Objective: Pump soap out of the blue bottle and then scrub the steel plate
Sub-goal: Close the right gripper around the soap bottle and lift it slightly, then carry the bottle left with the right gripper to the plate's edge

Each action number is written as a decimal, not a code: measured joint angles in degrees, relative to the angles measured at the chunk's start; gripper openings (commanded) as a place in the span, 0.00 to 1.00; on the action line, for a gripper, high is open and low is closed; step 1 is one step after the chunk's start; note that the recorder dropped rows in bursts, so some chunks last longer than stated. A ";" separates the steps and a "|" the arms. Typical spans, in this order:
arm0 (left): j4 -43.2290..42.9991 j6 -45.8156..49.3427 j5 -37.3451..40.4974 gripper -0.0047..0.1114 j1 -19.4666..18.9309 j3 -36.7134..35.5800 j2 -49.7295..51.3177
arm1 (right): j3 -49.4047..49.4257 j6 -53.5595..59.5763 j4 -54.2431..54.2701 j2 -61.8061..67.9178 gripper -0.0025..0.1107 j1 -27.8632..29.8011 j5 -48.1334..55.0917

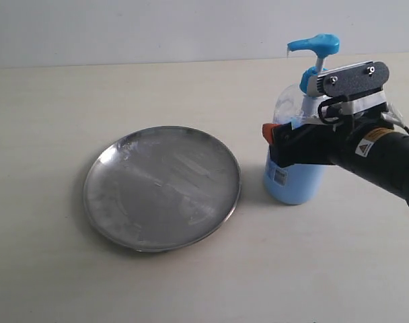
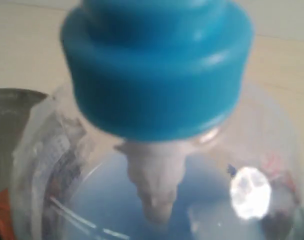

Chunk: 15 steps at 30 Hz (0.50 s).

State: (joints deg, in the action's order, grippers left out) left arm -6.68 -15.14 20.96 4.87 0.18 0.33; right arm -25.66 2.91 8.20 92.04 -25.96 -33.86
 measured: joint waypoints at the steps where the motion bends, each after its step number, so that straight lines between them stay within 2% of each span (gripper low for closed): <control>1: 0.00 0.00 0.00 0.04 0.00 0.00 0.00 | 0.00 -0.43 0.00 0.22 0.89 0.00 0.96; 8: 0.00 0.00 0.00 0.04 0.00 0.00 0.00 | 0.00 -0.98 -0.21 4.76 0.88 0.00 0.30; 10: 0.00 0.00 0.00 0.04 0.00 0.00 0.00 | 0.00 -0.98 -0.21 6.53 0.80 0.00 -2.01; 12: 0.00 0.00 0.00 0.04 0.00 0.00 0.00 | 0.00 -0.98 -0.71 7.27 0.59 0.00 -4.00; 13: 0.00 0.00 0.00 0.04 0.00 0.00 0.00 | 0.00 -0.98 -1.12 7.57 0.44 0.00 -5.02; 14: 0.00 0.00 0.00 0.04 0.00 0.00 0.00 | 0.00 -0.98 -1.56 7.82 0.11 0.00 -5.59; 15: 0.00 0.00 0.00 0.04 0.00 0.00 0.00 | 0.00 -0.98 -2.58 7.91 0.03 0.00 -5.99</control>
State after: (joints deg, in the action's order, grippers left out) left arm -6.68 -15.14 20.96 4.87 0.18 0.33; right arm -25.66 1.93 5.62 99.95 -25.96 -39.85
